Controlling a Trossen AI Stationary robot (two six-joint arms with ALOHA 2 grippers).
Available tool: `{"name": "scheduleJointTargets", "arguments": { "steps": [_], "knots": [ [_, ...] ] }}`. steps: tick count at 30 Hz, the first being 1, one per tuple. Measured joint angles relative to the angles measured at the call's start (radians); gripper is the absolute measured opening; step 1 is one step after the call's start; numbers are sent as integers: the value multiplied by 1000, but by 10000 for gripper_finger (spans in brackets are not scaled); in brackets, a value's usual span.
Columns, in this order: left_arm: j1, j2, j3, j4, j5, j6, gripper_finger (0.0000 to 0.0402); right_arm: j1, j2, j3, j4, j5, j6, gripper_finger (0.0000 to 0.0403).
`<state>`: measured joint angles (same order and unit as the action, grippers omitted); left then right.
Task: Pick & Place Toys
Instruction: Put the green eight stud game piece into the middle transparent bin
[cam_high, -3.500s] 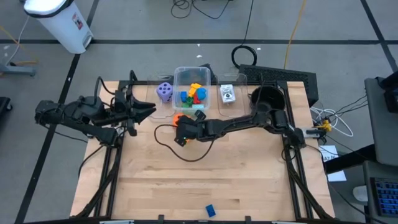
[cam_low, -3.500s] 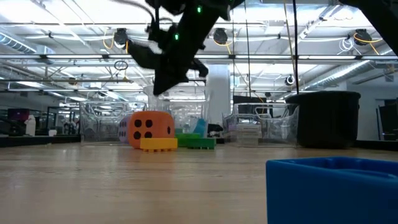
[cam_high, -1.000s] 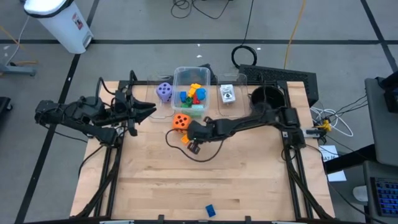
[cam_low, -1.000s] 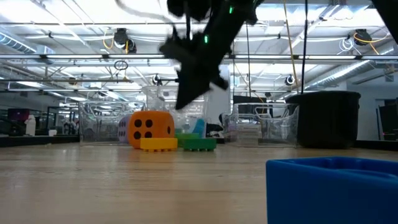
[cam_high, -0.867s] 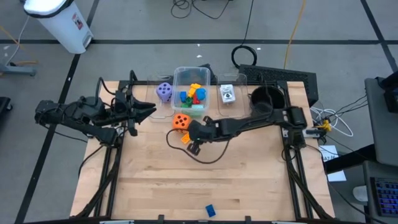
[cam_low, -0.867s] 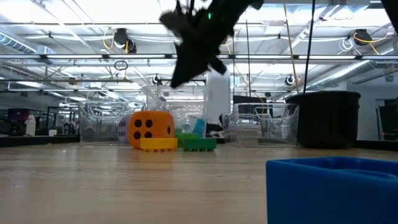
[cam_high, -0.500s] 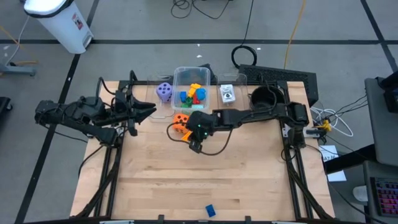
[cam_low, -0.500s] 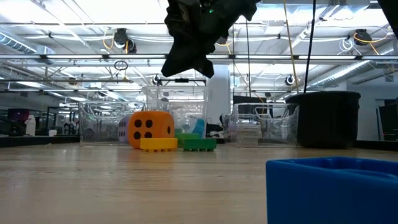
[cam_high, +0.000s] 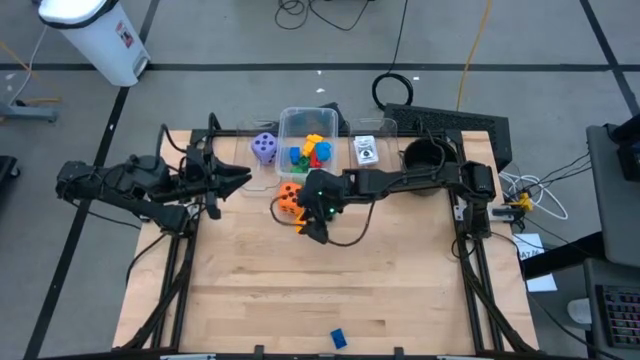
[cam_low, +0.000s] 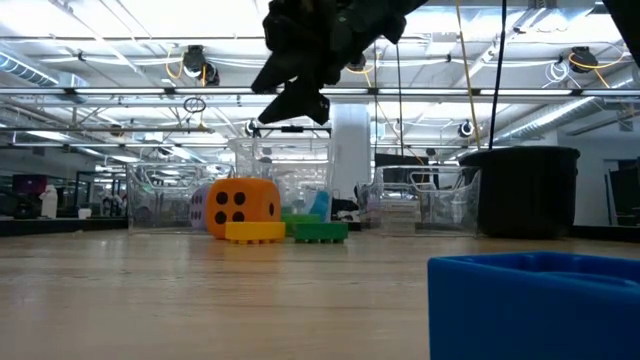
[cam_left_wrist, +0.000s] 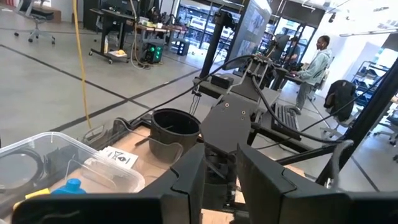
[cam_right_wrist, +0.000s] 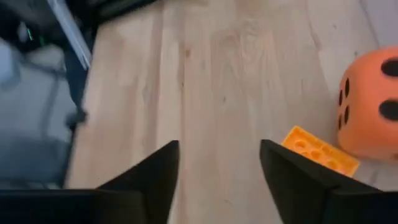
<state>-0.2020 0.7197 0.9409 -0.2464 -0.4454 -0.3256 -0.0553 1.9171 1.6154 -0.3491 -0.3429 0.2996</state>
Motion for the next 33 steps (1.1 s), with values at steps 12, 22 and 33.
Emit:
{"name": "scheduleJointTargets", "arguments": {
  "steps": [12, 22, 33],
  "knots": [
    [0, 0, 0, -16, 0, 0, 97, 17, 42, 2, -102, 241, -454, 299],
    [0, 0, 0, -16, 1, 2, 97, -11, 94, -46, -141, 243, -474, 290],
    [0, 0, 0, -20, 0, 9, 97, -10, 89, -213, -35, 332, -383, 288]
  ]
}}
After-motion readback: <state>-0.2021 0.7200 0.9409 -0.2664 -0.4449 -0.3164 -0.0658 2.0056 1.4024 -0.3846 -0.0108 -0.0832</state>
